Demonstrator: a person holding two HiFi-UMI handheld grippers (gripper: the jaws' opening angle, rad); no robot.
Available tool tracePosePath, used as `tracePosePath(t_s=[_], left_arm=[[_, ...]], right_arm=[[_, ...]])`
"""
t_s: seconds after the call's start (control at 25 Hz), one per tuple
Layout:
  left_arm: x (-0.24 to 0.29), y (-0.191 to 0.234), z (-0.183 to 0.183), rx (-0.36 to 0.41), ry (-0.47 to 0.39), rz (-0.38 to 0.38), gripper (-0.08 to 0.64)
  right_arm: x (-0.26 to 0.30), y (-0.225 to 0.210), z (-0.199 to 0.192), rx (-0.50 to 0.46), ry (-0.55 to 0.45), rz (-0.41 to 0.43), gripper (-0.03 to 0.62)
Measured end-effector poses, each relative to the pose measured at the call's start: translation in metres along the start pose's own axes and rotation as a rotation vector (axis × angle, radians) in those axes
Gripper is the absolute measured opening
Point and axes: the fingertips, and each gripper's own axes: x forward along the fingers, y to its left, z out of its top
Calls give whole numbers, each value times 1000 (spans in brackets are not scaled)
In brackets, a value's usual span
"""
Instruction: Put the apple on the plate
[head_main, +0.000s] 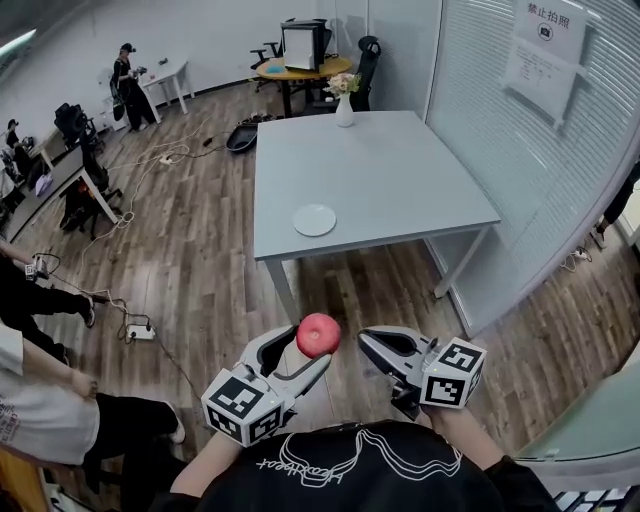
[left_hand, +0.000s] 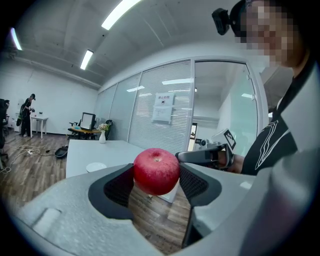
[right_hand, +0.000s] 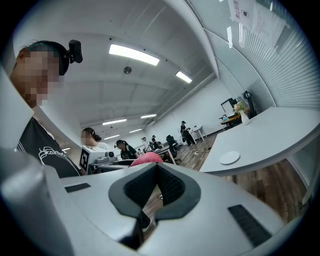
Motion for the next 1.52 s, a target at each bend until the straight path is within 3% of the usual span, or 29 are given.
tracePosePath(t_s=[0.44,0.8,1.24,1.52], left_arm=[[41,-3,18,32,-30,30,285],[67,22,17,35,2,-5,285],[150,104,30,12,22,-98,285],[190,180,39,31,57,-106,285]], right_arm=[[-18,-37,17,-19,-18,21,9],[-8,-68,24,-13,-32,-20,9],[33,-162,48,23,-28,-138,9],[83,-218,77,41,-14,-177,9]])
